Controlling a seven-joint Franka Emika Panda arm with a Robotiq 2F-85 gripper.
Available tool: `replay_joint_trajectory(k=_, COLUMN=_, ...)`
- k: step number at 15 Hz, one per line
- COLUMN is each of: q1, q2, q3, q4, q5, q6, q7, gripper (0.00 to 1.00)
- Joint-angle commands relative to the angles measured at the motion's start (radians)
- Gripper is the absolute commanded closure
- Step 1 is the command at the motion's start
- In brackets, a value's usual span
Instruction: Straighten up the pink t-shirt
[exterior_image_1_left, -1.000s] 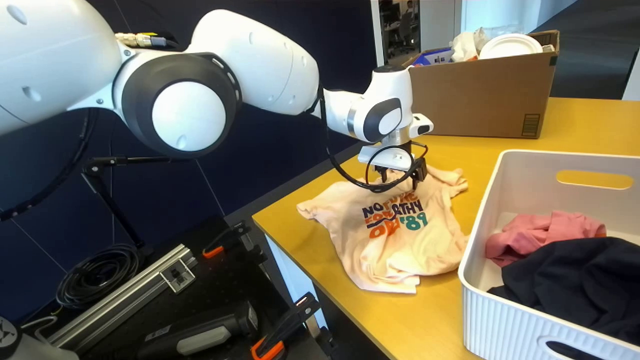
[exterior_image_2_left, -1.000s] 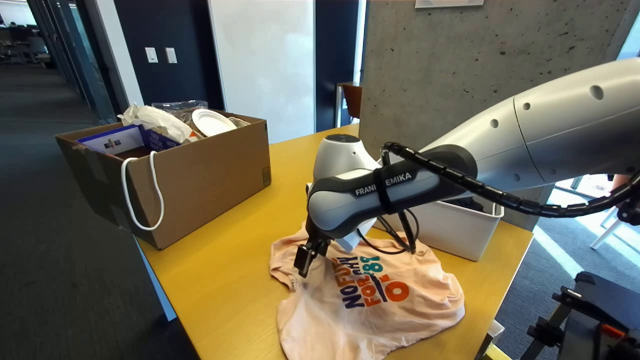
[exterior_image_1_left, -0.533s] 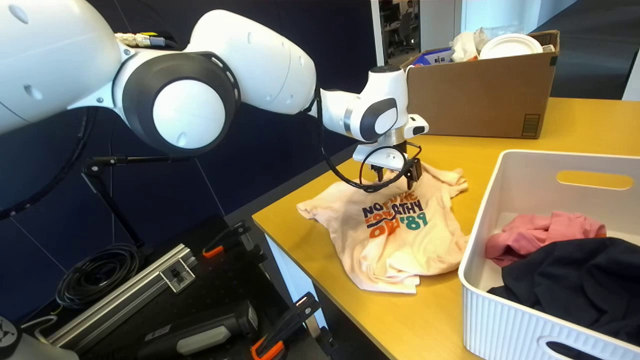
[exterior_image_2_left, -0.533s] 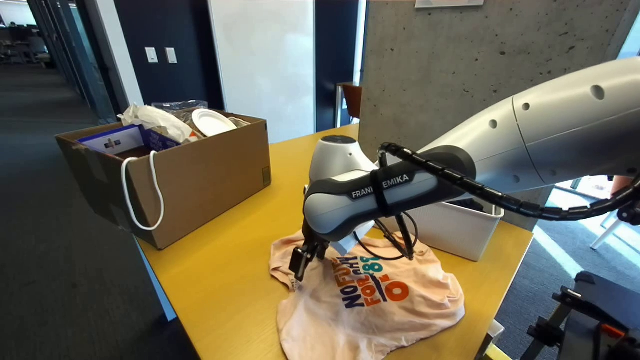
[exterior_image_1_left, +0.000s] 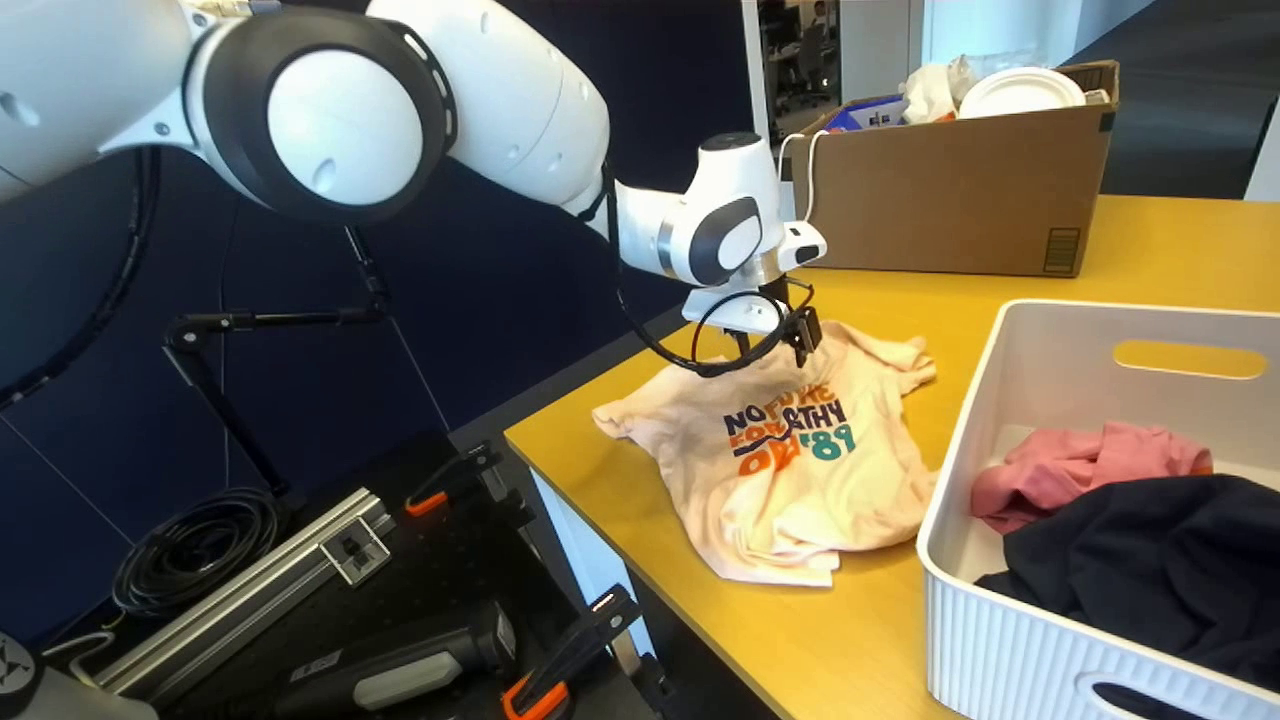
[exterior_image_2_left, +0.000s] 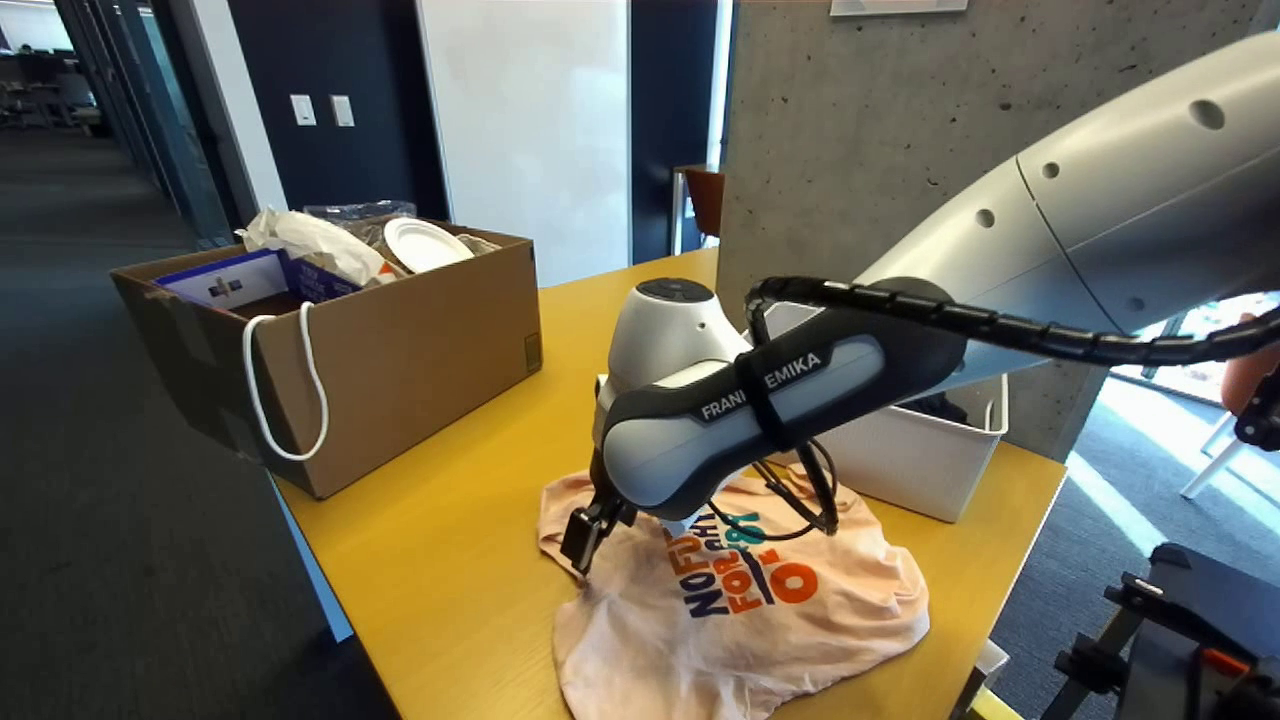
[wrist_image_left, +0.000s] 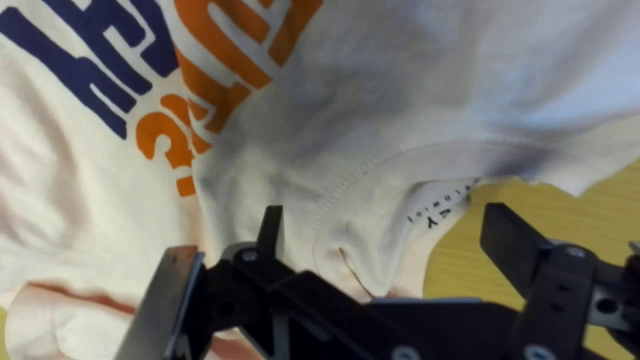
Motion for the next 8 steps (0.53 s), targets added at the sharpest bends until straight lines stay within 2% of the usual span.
replay_joint_trajectory(k=1, q1=0.021, q2=-0.165, q3=-0.026, q4=-0.242, q5=-0.004, q6=0.056, q7=0.057, gripper=0.0)
replay_joint_trajectory(k=8, q1=0.041, q2=-0.377, q3=-0.056, q4=-0.565, q5=-0.001, q6=0.065, q7=0.202, gripper=0.0)
